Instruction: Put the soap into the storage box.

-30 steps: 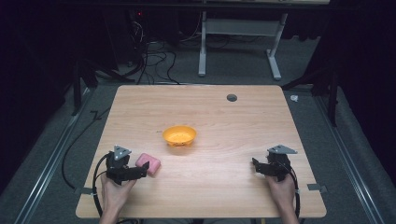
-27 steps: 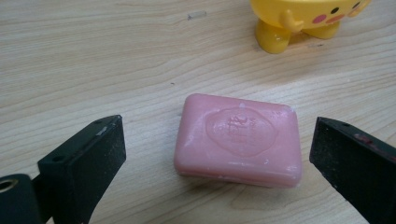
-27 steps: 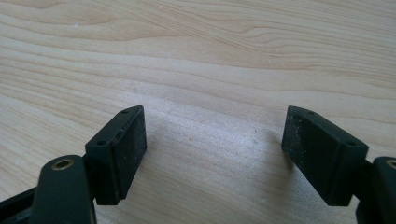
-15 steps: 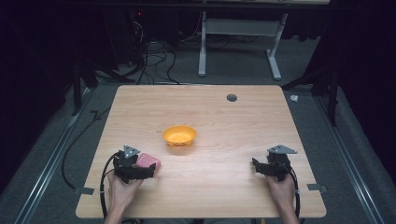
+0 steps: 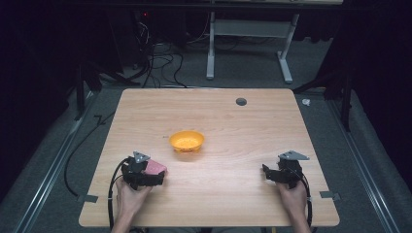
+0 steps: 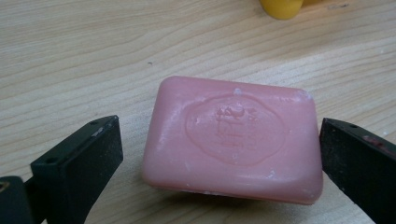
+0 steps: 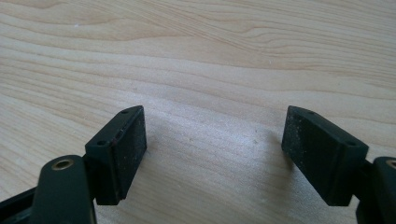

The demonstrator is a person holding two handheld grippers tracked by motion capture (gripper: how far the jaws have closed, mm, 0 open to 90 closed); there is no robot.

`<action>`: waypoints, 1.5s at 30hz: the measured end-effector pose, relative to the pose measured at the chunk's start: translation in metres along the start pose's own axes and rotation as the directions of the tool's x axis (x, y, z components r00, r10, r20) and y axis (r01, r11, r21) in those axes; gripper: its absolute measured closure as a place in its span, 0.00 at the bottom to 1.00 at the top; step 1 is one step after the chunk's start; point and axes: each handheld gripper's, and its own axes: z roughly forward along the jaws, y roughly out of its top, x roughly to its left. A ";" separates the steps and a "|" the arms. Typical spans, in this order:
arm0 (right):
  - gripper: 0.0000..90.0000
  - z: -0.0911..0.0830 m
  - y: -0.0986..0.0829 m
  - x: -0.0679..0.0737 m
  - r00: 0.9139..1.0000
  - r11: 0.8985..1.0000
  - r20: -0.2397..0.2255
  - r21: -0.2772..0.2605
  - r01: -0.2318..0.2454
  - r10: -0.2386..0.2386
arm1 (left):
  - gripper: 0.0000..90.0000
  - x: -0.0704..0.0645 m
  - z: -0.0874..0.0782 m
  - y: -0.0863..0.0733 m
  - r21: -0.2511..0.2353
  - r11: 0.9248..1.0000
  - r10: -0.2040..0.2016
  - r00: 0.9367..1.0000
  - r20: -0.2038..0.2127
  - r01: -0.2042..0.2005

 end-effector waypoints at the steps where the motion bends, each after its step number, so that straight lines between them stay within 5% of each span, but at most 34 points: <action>1: 0.25 0.000 0.000 0.000 1.000 1.000 0.000 0.000 0.000 0.000 | 0.02 -0.001 0.001 0.000 0.002 1.000 0.004 1.000 -0.003 -0.004; 30: 0.25 0.000 0.000 0.000 1.000 1.000 -0.003 0.000 0.005 -0.005 | 0.13 -0.008 0.010 -0.001 0.015 1.000 0.026 1.000 -0.007 -0.025; 45: 0.25 0.000 0.000 0.000 1.000 1.000 -0.004 -0.001 0.007 -0.007 | 0.15 -0.009 0.011 0.002 0.037 0.999 -0.003 1.000 -0.015 0.004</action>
